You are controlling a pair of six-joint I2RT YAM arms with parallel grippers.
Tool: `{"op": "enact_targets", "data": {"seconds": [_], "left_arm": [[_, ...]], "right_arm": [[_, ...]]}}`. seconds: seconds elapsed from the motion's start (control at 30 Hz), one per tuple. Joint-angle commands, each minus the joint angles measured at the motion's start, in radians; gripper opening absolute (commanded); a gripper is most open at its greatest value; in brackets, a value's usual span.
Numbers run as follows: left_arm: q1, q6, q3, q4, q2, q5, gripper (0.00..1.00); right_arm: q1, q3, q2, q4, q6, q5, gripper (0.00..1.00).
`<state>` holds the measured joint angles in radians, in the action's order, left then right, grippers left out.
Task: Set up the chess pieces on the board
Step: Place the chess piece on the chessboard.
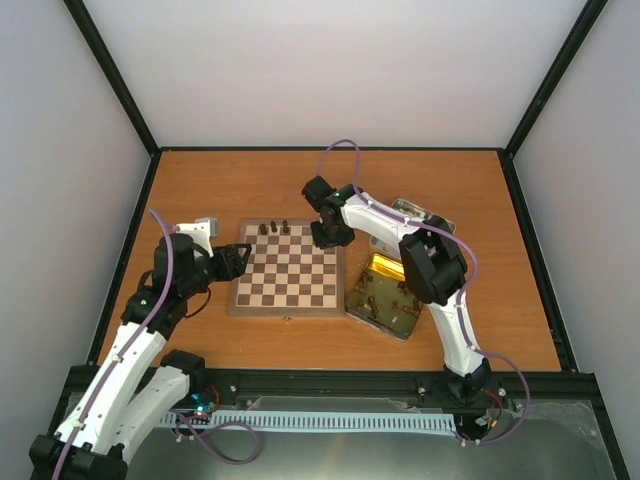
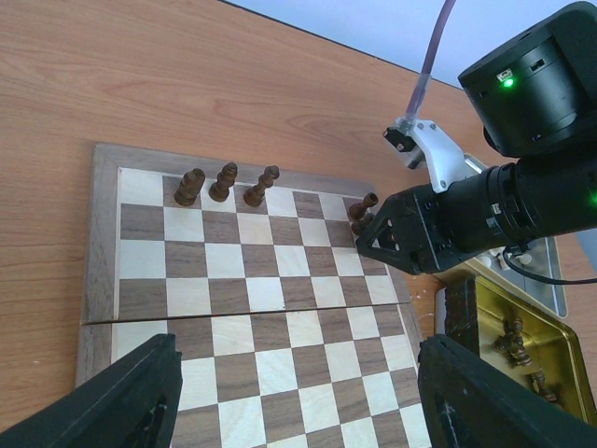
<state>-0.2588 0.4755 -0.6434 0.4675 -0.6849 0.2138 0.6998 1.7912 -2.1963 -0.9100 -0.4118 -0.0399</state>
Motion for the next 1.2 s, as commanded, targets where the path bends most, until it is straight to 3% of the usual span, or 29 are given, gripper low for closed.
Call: {"op": "enact_targets", "data": {"seconds": [0.0,0.13,0.33,0.7,0.9,1.17], "left_arm": [[0.004,-0.019,-0.001,-0.024,-0.001,-0.002,0.71],[0.004,-0.018,-0.002,-0.024,-0.006,-0.001,0.7],[0.004,-0.02,-0.001,-0.026,-0.009,0.005,0.7],[0.004,-0.02,-0.002,-0.023,-0.011,0.001,0.7],[0.004,-0.021,-0.001,-0.027,-0.019,0.012,0.7],[0.004,-0.021,-0.001,-0.027,-0.021,0.012,0.7]], "right_arm": [[-0.006,0.014,0.046,-0.014,0.0,0.007,0.34],[-0.006,0.015,0.115,-0.011,-0.008,0.022,0.36],[-0.01,-0.127,0.258,0.088,-0.033,-0.052,0.4],[0.015,-0.059,0.123,0.112,-0.097,-0.099,0.38],[0.014,-0.051,0.075,0.149,-0.14,-0.107,0.29],[0.013,-0.018,0.022,0.151,-0.169,-0.166,0.27]]}}
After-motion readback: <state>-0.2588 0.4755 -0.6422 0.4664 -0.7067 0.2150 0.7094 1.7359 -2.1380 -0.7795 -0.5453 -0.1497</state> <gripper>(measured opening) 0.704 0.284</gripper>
